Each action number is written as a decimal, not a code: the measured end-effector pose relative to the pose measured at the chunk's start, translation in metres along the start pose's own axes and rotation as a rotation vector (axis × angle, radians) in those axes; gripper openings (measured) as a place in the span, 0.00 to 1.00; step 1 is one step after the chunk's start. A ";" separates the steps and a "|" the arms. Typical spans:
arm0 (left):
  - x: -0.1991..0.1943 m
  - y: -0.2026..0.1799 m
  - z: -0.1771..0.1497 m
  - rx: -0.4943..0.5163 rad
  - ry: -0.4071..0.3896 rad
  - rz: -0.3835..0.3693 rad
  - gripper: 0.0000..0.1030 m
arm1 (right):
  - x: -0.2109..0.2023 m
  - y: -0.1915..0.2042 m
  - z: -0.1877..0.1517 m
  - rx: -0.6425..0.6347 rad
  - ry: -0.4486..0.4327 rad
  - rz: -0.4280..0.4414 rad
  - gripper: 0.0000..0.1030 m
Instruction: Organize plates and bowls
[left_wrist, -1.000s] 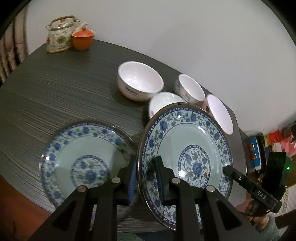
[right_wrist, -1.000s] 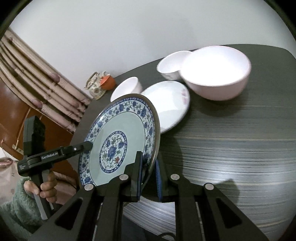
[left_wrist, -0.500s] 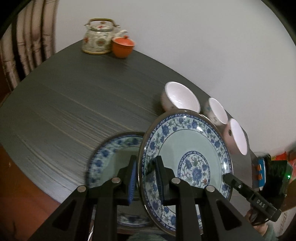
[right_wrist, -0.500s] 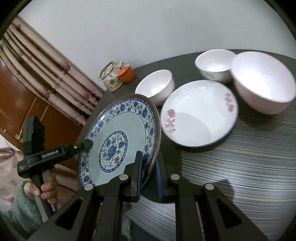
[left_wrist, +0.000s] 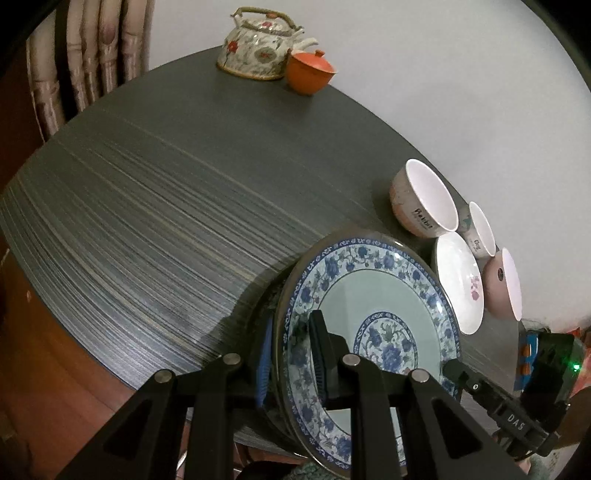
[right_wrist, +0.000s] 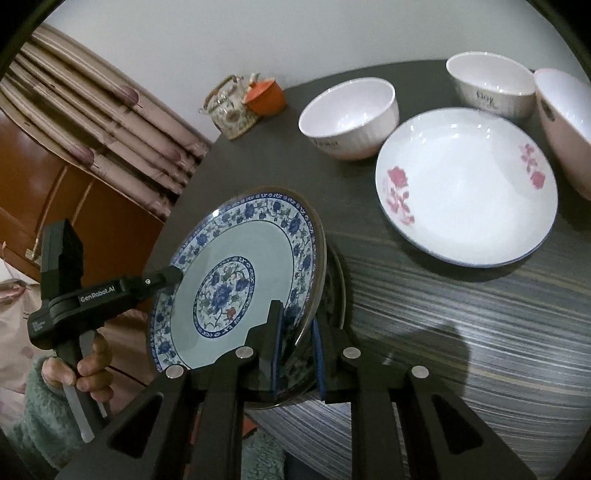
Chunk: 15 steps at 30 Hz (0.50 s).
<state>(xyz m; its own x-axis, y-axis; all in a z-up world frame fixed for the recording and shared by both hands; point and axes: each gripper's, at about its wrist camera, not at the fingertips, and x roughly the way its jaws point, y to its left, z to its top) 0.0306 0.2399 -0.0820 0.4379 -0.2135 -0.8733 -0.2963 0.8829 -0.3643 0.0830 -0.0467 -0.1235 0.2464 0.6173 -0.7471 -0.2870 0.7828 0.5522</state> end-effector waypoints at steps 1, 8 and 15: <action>0.003 0.001 0.000 -0.004 0.006 0.000 0.18 | 0.003 -0.001 -0.001 0.006 0.007 -0.003 0.15; 0.018 0.012 -0.002 -0.040 0.040 0.026 0.18 | 0.018 0.000 -0.001 0.006 0.037 -0.022 0.15; 0.025 0.014 -0.003 -0.038 0.037 0.037 0.18 | 0.026 0.006 -0.004 -0.020 0.053 -0.052 0.18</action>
<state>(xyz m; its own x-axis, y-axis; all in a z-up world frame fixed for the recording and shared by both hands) 0.0348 0.2456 -0.1094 0.3944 -0.1966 -0.8977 -0.3445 0.8740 -0.3427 0.0842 -0.0260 -0.1410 0.2121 0.5703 -0.7936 -0.2935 0.8117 0.5049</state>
